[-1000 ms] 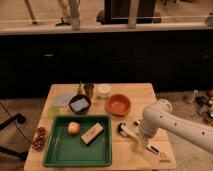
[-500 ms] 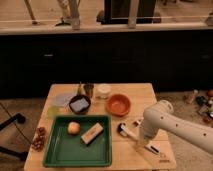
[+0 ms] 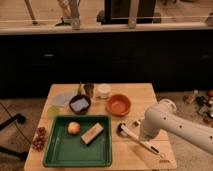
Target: Wipe red bowl with brush
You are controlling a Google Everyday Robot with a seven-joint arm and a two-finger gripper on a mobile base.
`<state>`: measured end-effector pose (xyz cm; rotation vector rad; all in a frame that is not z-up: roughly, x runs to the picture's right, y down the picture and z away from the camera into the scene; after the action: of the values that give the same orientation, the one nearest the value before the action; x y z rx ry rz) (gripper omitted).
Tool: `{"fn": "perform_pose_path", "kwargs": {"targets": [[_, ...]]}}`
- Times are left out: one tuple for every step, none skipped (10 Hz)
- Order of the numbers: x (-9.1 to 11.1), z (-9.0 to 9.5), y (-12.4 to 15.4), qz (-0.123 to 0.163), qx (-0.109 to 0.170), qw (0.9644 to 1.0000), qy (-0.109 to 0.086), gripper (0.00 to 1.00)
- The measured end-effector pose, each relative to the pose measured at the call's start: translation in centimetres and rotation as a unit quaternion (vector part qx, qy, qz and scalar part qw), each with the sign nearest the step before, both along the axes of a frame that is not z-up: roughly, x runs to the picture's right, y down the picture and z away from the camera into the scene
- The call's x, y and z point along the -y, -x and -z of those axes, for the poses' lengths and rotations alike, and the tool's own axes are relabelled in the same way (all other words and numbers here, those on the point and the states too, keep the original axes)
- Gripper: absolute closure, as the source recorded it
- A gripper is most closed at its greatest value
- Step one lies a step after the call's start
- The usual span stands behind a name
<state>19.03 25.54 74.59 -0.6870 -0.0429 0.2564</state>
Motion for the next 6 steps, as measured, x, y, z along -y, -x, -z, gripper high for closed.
{"fn": "perform_pose_path", "kwargs": {"targets": [[0.6, 0.7, 0.2, 0.005, 0.002, 0.9999, -0.01, 0.94], [0.9, 1.1, 0.1, 0.004, 0.003, 0.9999, -0.013, 0.87], [0.8, 1.0, -0.1, 0.002, 0.006, 0.9999, -0.008, 0.77], [0.4, 0.5, -0.4, -0.003, 0.011, 0.9999, 0.003, 0.65], [-0.2, -0.1, -0.7, -0.012, 0.011, 0.9998, 0.013, 0.54], [-0.5, -0.4, -1.0, -0.017, 0.011, 0.9996, 0.019, 0.46]]}}
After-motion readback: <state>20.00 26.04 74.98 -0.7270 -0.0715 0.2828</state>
